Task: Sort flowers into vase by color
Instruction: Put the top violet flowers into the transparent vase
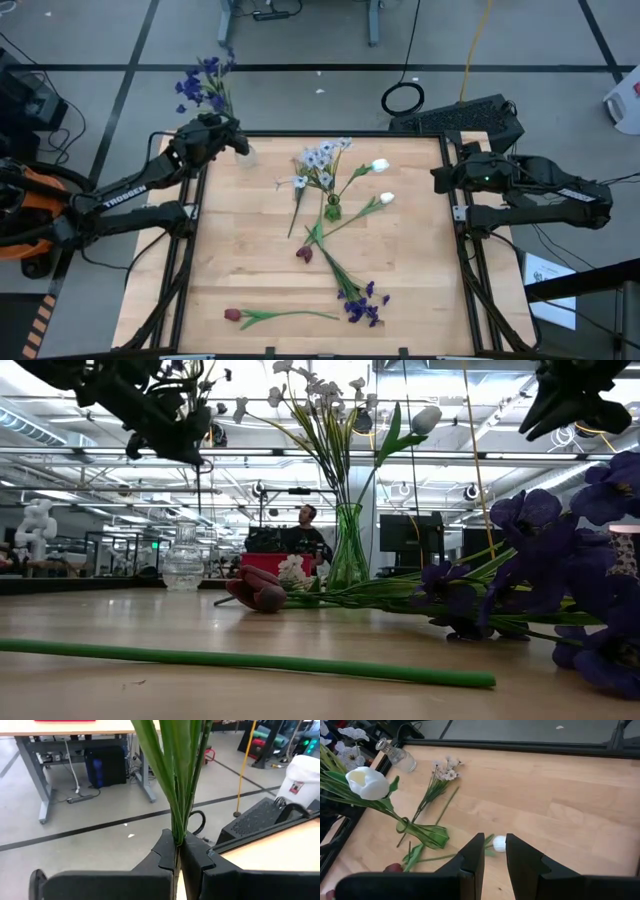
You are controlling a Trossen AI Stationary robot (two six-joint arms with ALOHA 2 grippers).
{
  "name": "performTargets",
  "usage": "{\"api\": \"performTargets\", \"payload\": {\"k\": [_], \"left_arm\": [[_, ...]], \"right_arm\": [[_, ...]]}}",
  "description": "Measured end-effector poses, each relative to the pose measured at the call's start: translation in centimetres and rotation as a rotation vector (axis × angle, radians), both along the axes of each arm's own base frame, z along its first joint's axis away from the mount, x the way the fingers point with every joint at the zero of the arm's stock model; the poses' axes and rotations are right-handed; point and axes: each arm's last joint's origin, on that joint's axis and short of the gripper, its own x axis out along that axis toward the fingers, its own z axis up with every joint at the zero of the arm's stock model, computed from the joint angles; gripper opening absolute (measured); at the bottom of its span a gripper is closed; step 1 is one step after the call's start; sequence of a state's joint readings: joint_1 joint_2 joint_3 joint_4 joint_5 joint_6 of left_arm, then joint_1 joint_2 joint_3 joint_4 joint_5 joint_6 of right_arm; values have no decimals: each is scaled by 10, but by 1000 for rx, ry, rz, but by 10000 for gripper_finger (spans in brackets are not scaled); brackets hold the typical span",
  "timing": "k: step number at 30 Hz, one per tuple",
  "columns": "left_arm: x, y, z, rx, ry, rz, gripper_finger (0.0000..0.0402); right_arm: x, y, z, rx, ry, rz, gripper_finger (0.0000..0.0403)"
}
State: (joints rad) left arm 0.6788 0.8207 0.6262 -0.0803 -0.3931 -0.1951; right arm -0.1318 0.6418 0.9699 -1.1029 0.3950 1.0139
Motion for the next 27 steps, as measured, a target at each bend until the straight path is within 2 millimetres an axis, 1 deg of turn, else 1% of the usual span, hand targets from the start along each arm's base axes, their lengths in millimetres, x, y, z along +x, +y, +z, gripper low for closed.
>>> {"api": "performTargets", "payload": {"k": [4, 10, 13, 18, 20, 22, 27], "left_arm": [[-2, 1, -3, -14, 47, 7, 10], [-3, 1, -4, -17, 54, 12, 10], [-3, 2, -5, -13, 87, 25, 10], [-1, 4, -13, -72, 93, 48, 10], [2, 6, -19, -70, 88, 49, 11], [4, 8, -29, -83, 71, 57, 12], [3, 8, -52, -130, 73, 96, 14]], "right_arm": [[0, 0, -1, 13, -5, -13, 70], [0, 0, -1, 14, -5, -14, 70], [0, 0, -1, 13, -5, -16, 70], [3, -1, -2, -4, 8, -35, 70], [4, -1, -2, -5, 15, -36, 70], [6, -2, -3, -10, 20, -41, 70], [14, -3, -4, -13, 29, -44, 70]]}}
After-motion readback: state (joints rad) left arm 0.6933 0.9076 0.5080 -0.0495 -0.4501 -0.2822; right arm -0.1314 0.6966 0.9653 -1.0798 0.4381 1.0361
